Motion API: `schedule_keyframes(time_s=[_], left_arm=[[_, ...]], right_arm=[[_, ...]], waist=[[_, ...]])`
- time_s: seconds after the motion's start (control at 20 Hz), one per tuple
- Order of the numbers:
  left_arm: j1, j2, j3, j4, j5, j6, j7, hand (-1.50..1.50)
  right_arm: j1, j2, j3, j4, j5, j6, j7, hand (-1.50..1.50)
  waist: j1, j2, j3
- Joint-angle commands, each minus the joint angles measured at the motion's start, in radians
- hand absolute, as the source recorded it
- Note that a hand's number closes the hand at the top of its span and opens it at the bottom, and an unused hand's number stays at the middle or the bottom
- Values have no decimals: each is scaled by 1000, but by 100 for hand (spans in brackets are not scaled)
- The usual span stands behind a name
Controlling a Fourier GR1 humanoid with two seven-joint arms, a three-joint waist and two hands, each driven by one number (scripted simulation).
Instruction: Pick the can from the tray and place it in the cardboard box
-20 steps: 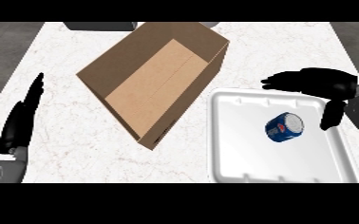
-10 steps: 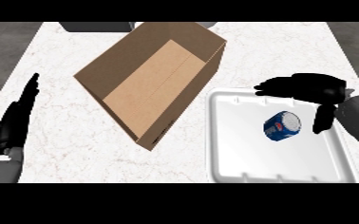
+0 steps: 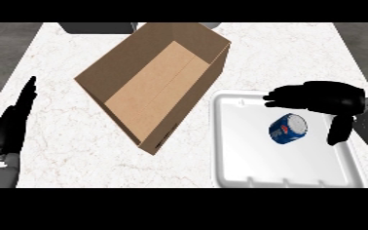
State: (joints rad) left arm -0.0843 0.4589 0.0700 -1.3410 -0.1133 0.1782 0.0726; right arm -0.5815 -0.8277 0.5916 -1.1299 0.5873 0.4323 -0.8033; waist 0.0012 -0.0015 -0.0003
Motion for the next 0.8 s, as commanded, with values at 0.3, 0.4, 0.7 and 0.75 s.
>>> schedule_keyframes(time_s=[0.3, 0.4, 0.7, 0.75], left_arm=[[-82, -34, 17, 78, -40, -2, -16, 0], [-23, -8, 40, 20, -26, -27, -5, 0], [-18, -21, 54, 29, -27, -54, -13, 0], [-1, -32, 45, -31, -30, -44, 8, 0]], right_arm=[[41, 20, 9, -90, 75, 133, 88, -150], [37, 108, 22, -48, 112, 107, 144, -150], [96, 196, -44, -32, 159, -84, 130, 150], [82, 164, -72, 63, 183, -162, 39, 150]], waist=[[-5, 2, 0], [6, 2, 0], [3, 2, 1], [10, 3, 1]])
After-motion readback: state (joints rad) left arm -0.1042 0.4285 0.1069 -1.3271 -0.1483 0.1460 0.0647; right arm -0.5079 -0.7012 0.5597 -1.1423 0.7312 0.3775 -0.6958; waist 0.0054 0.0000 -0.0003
